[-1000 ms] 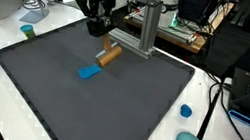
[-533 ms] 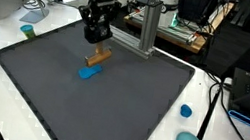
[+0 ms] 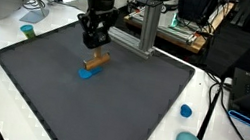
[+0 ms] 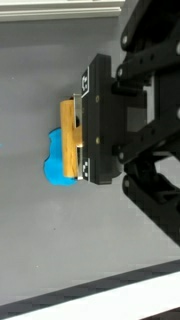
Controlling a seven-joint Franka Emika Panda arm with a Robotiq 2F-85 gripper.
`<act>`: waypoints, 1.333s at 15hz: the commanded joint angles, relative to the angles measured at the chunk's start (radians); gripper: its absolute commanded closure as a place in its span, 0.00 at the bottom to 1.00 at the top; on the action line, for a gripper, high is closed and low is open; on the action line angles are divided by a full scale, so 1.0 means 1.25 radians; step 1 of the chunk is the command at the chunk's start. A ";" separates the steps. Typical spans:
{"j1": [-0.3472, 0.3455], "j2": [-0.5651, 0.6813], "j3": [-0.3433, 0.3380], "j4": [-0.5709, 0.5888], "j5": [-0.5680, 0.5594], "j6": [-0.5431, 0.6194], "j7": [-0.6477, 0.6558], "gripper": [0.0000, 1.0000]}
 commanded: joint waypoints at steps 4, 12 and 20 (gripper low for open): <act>0.002 0.049 -0.006 0.050 -0.034 0.007 0.021 0.78; 0.005 0.152 -0.010 0.159 -0.042 -0.069 0.021 0.78; 0.021 0.220 -0.023 0.213 -0.069 -0.094 0.071 0.78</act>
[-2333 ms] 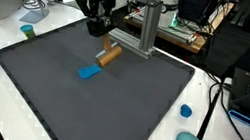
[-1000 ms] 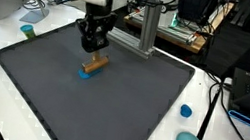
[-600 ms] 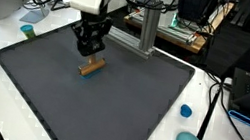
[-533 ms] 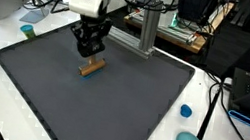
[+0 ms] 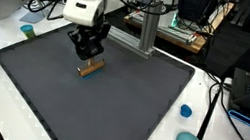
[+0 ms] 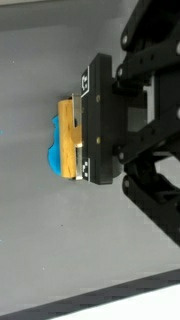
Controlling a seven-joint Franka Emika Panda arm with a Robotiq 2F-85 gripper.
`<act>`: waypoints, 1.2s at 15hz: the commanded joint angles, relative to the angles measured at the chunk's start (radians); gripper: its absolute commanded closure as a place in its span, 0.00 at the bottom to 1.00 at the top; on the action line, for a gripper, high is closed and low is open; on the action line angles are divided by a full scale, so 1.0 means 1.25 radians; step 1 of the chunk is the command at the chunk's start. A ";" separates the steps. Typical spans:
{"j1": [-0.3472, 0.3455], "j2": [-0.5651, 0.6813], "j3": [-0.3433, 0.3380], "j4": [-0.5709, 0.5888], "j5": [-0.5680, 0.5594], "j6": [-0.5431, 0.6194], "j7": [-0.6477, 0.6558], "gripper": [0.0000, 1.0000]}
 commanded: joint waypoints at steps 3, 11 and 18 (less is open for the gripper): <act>0.004 0.049 -0.018 -0.002 -0.047 0.029 0.083 0.78; -0.010 0.050 -0.032 -0.023 -0.051 0.035 0.146 0.78; -0.017 0.063 -0.037 -0.023 -0.049 0.022 0.183 0.78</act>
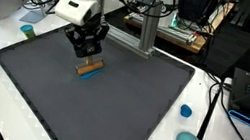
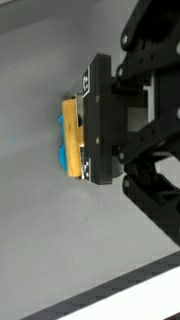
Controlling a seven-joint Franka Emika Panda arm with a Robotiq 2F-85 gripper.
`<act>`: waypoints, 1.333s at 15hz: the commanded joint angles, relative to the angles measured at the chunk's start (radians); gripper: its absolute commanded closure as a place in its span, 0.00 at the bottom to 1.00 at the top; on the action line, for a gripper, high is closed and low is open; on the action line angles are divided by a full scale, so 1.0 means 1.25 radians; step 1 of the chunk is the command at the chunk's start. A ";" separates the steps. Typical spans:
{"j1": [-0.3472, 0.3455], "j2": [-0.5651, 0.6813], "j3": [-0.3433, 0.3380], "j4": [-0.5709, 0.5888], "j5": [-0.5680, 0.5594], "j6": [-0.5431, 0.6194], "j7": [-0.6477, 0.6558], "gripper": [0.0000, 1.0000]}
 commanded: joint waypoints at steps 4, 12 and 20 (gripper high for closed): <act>-0.020 0.063 -0.027 -0.025 -0.034 0.018 0.053 0.78; -0.027 0.065 -0.034 -0.022 -0.032 0.007 0.079 0.78; -0.145 -0.174 0.049 -0.084 0.200 0.027 -0.155 0.78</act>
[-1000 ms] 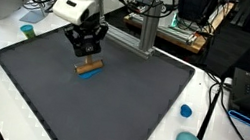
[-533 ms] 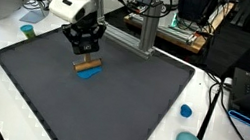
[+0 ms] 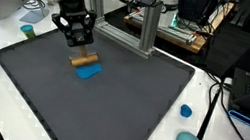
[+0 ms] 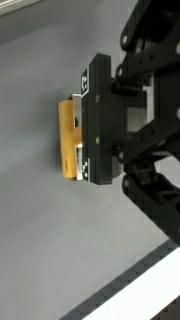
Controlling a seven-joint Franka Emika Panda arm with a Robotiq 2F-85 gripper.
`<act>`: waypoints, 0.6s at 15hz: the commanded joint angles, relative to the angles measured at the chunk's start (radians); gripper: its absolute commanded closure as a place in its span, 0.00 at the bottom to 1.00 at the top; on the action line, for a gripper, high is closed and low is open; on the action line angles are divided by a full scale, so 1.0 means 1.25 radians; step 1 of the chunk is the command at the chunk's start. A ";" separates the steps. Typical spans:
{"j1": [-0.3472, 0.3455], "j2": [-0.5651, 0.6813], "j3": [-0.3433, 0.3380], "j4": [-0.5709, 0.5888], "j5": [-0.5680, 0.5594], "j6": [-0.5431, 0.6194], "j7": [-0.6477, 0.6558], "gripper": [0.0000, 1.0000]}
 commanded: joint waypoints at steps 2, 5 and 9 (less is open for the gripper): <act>-0.033 -0.185 0.030 -0.067 0.123 -0.002 -0.102 0.78; -0.019 -0.275 0.020 -0.055 0.170 -0.048 -0.102 0.78; 0.000 -0.341 -0.004 -0.066 0.193 -0.120 -0.002 0.78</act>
